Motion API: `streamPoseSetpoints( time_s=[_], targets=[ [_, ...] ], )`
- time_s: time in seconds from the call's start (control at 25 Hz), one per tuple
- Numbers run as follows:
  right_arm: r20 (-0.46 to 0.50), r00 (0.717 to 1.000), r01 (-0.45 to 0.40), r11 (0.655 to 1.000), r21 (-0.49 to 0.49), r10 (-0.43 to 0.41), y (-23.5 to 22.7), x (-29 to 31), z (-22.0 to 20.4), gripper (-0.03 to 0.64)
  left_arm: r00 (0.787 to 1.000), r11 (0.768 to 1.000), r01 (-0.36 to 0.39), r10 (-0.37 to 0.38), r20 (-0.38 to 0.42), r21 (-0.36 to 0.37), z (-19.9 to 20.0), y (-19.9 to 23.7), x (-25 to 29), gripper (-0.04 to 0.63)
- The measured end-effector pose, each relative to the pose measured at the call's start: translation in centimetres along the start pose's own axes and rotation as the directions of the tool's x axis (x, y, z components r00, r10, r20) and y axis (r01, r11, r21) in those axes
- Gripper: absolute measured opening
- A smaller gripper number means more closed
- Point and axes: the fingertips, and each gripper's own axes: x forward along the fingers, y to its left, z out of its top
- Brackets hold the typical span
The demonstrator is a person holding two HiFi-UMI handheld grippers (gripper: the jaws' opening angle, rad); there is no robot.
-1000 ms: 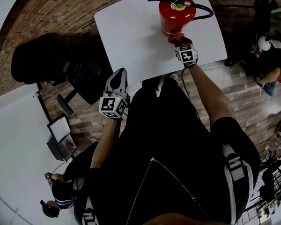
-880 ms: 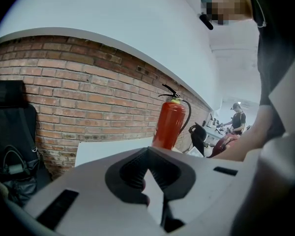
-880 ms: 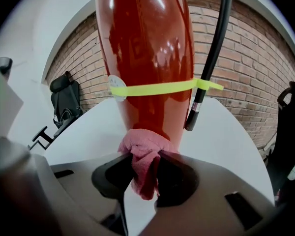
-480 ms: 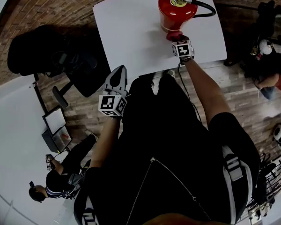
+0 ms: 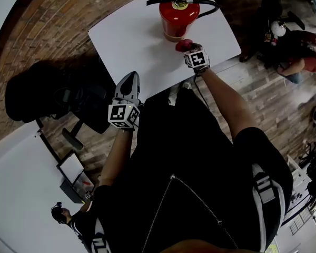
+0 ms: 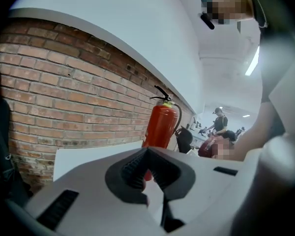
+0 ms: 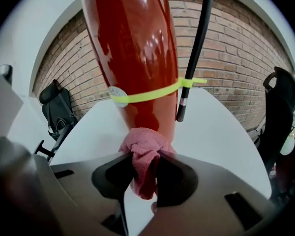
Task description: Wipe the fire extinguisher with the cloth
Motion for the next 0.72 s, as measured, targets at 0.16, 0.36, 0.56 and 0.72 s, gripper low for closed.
streamPoseSetpoints(
  time_s=[0.16,0.36,0.56,0.72],
  targets=[
    [0.062,0.998,0.031,0.999,0.009,-0.031,1.2,-3.6,2.1,0.118,0.997,0.997,0.081,-0.081,0.015,0.010,0.9,0.5,1.4,0.017],
    [0.180,0.980,0.078,0.997,0.025,-0.081,4.0,-9.3,5.8,0.118,0.988,0.988,0.155,-0.155,0.021,0.010,1.5,1.0,2.0,0.017],
    [0.321,0.937,0.123,0.990,0.071,-0.139,6.5,-15.4,10.9,0.118,0.977,0.977,0.210,-0.211,0.024,0.019,1.6,1.6,2.5,0.017],
    [0.410,0.894,0.155,0.983,0.099,-0.182,8.4,-19.0,14.4,0.118,0.970,0.970,0.240,-0.241,0.026,0.022,1.5,1.9,2.5,0.017]
  ],
)
